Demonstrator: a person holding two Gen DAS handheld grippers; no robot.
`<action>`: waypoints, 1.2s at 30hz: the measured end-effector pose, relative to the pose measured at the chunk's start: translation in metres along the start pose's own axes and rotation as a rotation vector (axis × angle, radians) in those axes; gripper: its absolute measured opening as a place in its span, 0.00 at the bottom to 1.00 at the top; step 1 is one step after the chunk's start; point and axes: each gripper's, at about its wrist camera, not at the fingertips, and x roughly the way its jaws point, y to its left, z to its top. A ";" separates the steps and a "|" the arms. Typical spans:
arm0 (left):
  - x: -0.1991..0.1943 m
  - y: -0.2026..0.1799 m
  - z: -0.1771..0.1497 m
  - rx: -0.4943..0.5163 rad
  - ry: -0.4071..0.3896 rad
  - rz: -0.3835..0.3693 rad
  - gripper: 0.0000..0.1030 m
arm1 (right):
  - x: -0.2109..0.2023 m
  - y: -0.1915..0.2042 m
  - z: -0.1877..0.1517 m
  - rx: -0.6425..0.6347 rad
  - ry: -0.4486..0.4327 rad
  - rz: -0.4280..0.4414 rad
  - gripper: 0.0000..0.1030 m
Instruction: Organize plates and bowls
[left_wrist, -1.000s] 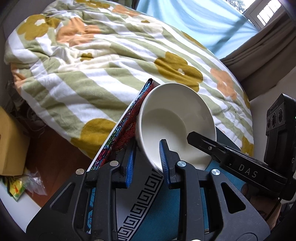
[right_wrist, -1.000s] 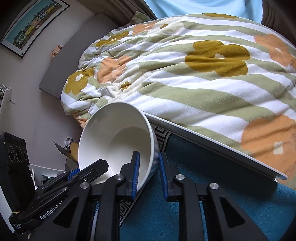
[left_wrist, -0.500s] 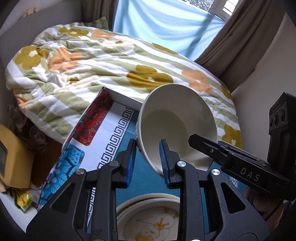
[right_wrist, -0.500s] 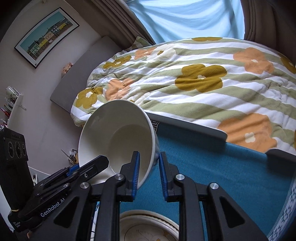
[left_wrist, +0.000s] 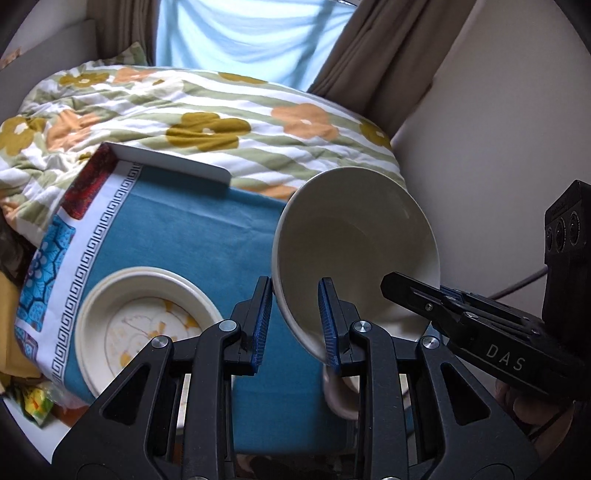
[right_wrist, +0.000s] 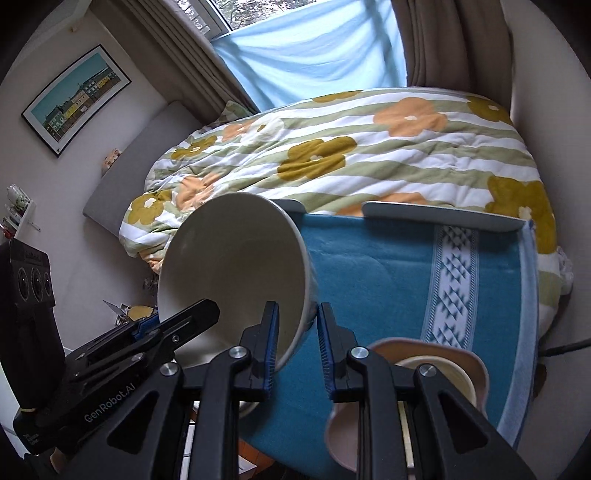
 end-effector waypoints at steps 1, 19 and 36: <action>0.003 -0.011 -0.007 0.010 0.017 -0.009 0.22 | -0.008 -0.010 -0.006 0.013 0.000 -0.012 0.19; 0.074 -0.090 -0.080 0.192 0.260 0.012 0.22 | -0.021 -0.106 -0.092 0.191 0.094 -0.109 0.19; 0.100 -0.109 -0.088 0.327 0.316 0.145 0.22 | -0.006 -0.120 -0.102 0.214 0.141 -0.139 0.19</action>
